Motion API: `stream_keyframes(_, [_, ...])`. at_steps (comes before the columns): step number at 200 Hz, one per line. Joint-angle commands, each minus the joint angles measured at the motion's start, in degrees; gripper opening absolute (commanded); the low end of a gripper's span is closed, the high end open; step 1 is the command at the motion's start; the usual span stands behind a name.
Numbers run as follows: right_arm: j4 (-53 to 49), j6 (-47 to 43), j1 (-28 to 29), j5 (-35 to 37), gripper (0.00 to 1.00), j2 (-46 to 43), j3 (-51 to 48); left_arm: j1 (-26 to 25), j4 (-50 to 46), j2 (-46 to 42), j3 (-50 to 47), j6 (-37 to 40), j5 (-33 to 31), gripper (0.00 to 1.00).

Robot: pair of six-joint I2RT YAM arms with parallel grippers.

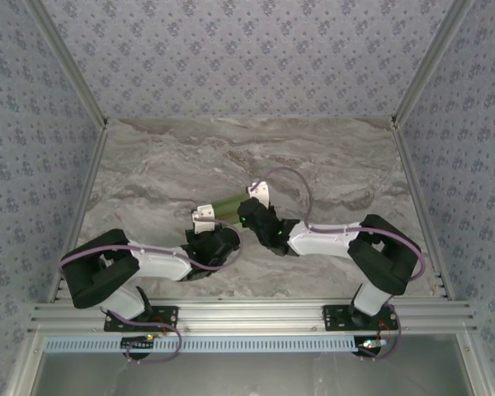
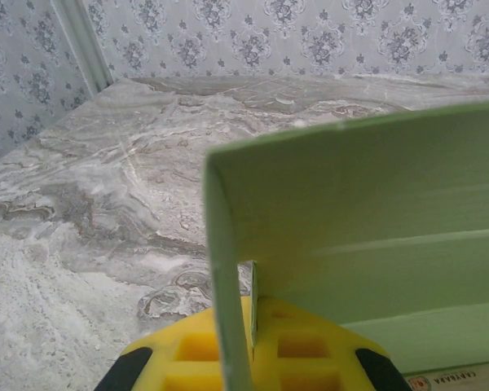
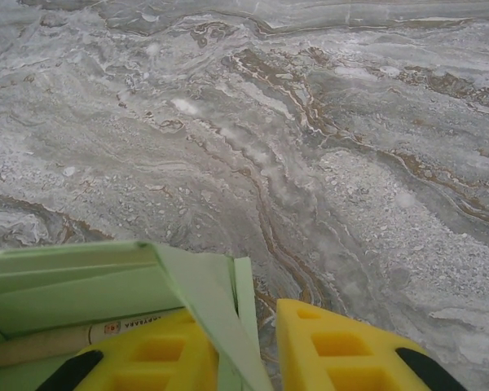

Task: Fold the paper box

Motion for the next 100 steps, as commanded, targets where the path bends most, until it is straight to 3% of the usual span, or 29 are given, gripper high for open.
stream_keyframes(1, [-4.86, -0.74, 0.06, 0.94, 0.28, -2.58, -1.15, 0.22, -3.41, 1.05, -1.02, 1.80, -3.79, 0.00])
stream_keyframes(100, [-13.77, -4.88, -0.15, -3.50, 0.43, -14.89, -1.92, 0.22, -3.56, 0.82, -0.94, 2.28, -3.71, 0.00])
